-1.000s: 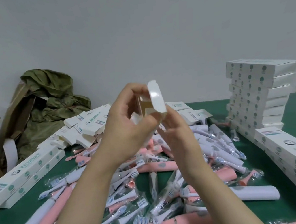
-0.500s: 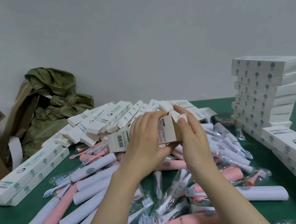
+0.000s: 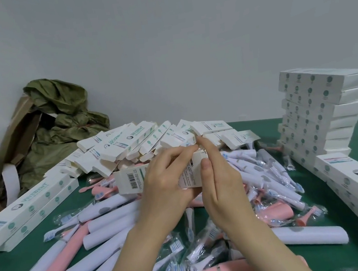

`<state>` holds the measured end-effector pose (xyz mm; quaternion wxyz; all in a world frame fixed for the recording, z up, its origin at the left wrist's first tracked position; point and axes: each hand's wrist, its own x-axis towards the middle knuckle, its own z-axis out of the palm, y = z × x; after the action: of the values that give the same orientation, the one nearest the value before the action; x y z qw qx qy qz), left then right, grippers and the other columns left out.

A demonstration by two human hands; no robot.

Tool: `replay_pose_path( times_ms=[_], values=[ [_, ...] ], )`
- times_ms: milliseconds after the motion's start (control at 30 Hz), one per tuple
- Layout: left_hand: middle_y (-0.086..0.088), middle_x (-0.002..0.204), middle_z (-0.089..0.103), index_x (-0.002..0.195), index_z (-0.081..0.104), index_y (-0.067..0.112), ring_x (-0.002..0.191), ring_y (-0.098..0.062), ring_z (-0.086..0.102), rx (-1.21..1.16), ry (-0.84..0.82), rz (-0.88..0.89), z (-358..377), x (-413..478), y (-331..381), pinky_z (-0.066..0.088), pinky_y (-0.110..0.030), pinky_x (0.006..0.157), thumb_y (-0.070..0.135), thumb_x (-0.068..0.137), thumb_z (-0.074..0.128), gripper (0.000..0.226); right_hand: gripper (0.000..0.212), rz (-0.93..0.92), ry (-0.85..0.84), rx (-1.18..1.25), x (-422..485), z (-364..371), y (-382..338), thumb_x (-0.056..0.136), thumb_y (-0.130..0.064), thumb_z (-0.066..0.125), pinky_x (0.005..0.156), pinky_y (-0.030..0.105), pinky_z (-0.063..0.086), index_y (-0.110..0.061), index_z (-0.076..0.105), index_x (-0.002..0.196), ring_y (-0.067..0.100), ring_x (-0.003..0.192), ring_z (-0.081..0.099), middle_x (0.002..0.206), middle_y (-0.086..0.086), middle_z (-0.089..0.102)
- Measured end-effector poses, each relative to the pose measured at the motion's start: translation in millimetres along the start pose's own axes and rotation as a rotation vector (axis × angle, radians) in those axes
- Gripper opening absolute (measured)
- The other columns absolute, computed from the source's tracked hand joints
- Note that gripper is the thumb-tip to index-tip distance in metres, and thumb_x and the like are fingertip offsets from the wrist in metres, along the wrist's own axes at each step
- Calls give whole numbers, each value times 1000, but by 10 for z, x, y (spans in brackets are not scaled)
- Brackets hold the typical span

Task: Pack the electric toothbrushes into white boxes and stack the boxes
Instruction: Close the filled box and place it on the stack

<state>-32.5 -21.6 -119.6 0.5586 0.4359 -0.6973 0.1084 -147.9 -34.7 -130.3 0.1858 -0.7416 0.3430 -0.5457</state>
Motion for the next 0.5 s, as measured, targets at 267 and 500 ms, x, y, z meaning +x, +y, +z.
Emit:
replay_pose_path(
  times_ms=[267,500],
  values=[
    [11,108,53,121,57,25,98,-18,57,14,98,44,28,-40,0,51,-36,82,2,73,59,53,54,-66,-9,-77,-19,73,-92,97,-30,28,93,-8,14,-16,16,148,-8,125,28,131,-19,28],
    [18,109,55,115,64,17,103,-14,46,129,175,66,-130,55,40,36,-19,93,27,69,78,49,46,147,49,438,21,56,-158,89,-66,25,95,23,47,-54,32,132,-12,117,47,135,-21,48]
  ],
)
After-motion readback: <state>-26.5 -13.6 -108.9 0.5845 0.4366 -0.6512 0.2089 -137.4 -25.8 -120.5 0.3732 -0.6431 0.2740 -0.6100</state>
